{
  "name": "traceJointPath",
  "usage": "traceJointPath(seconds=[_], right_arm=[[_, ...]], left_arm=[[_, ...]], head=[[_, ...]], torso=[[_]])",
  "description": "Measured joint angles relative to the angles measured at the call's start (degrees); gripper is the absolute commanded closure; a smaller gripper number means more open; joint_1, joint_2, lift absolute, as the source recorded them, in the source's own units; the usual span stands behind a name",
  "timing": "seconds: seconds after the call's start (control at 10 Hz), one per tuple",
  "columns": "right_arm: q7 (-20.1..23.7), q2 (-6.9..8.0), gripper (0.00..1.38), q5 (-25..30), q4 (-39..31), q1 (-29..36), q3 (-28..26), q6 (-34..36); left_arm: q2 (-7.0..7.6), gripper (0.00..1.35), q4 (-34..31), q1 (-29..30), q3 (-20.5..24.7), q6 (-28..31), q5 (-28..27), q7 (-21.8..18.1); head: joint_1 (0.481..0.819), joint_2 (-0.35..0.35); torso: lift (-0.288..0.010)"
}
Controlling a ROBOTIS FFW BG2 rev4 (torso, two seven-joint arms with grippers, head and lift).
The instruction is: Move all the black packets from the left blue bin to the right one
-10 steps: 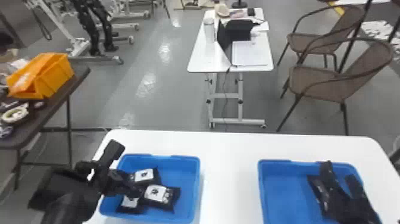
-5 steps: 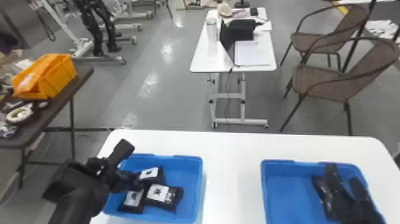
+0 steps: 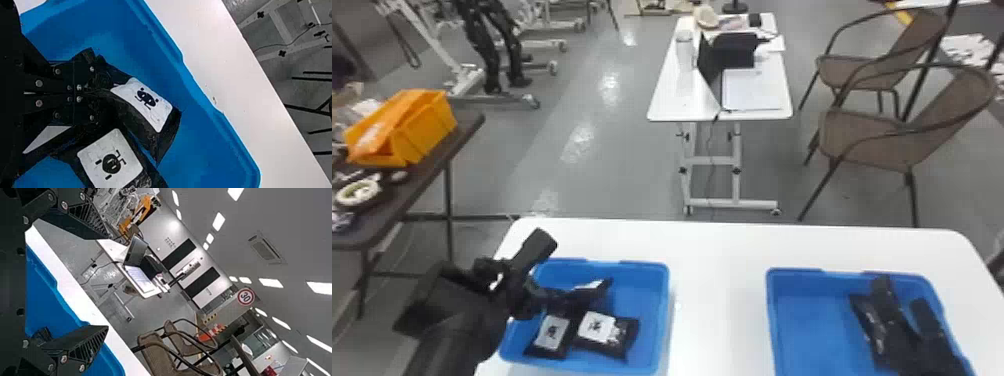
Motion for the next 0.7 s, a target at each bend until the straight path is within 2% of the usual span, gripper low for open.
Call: traceJointPath(seconds=[0.1, 0.2, 0.4, 0.5, 0.6, 0.7], right_arm=[[0.19, 0.0, 0.22, -0.04, -0.21, -0.02, 0.19, 0.02], [0.33, 0.0, 0.22, -0.02, -0.83, 0.11, 0.33, 0.02], [0.55, 0.0, 0.22, 0.42, -3.32, 0.77, 0.67, 0.02], [0.76, 0.0, 0.22, 0.64, -4.89, 0.77, 1.12, 0.02], [1.26, 0.0, 0.22, 0.66, -6.24, 0.22, 1.8, 0.02], [1.87, 0.0, 0.22, 0.5, -7.08, -0.95, 2.59, 0.02]], left_arm=[[-0.46, 1.21, -5.68, 2.73, 0.03, -0.05, 0.43, -1.17], [-1.53, 1.2, -14.59, 6.56, 0.11, 0.64, 0.8, -2.15], [-4.69, 1.2, -31.73, 12.44, -1.66, 1.82, 0.72, -1.75], [-6.2, 1.2, -36.05, 13.23, -3.44, 0.52, 1.01, 0.38], [-7.24, 1.2, -37.46, 13.13, -5.82, -2.51, 2.22, 4.36], [-7.5, 1.2, -37.24, 12.49, -8.85, -5.22, 4.78, 9.76]], head=[[0.695, 0.136], [0.695, 0.115], [0.695, 0.069], [0.695, 0.038], [0.695, 0.01], [0.695, -0.016]], torso=[[0.0], [0.0], [0.0], [0.0], [0.0], [0.0]])
